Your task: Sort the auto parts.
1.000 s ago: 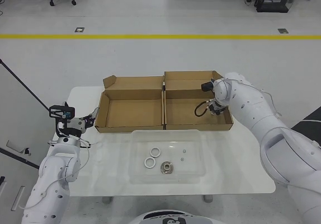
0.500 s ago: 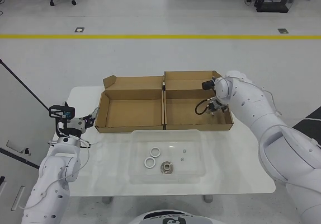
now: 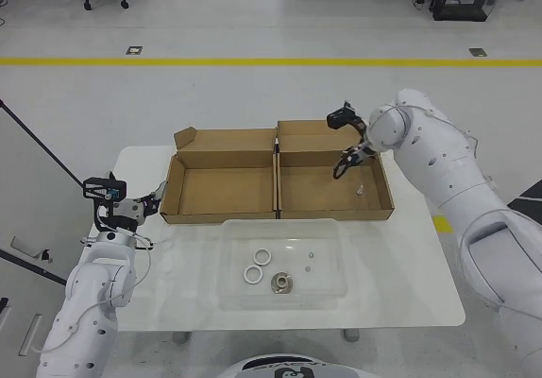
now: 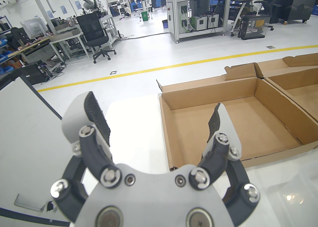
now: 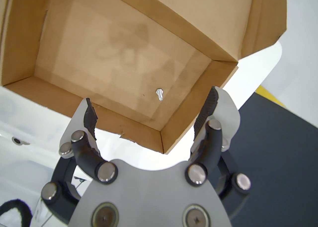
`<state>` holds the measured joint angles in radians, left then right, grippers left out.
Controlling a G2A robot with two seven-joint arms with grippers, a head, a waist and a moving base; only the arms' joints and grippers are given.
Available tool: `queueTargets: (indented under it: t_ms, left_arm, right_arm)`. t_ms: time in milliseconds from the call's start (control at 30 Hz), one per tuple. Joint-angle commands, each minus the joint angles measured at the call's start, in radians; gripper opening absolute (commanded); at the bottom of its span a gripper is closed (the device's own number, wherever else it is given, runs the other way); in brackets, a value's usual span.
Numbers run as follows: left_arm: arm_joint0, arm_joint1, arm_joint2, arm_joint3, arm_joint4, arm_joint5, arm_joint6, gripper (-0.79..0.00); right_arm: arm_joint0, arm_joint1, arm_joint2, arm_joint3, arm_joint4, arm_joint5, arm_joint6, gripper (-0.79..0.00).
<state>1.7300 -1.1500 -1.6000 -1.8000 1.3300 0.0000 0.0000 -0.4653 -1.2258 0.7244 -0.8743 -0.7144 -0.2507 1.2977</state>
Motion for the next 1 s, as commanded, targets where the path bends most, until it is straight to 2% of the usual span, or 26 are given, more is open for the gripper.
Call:
queueTargets:
  t_ms: [0, 200, 367, 633, 967]
  left_arm:
    - [0.000, 0.000, 0.000, 0.000, 0.000, 0.000, 0.000, 0.000]
    - [0.000, 0.000, 0.000, 0.000, 0.000, 0.000, 0.000, 0.000]
    - [0.000, 0.000, 0.000, 0.000, 0.000, 0.000, 0.000, 0.000]
    - [0.000, 0.000, 0.000, 0.000, 0.000, 0.000, 0.000, 0.000]
    - [0.000, 0.000, 0.000, 0.000, 0.000, 0.000, 0.000, 0.000]
  right_arm:
    - [-0.043, 0.031, 0.047, -0.135, 0.003, -0.030, 0.046, 0.000]
    - [-0.227, 0.118, 0.200, -0.538, 0.010, -0.091, 0.181, 0.000]
    - [-0.345, 0.172, 0.213, -0.777, 0.049, -0.088, 0.184, 0.000]
    - [-0.353, 0.238, 0.103, -0.908, 0.132, -0.094, 0.178, 0.000]
    - [-0.296, 0.277, -0.042, -0.962, 0.198, -0.093, 0.179, 0.000]
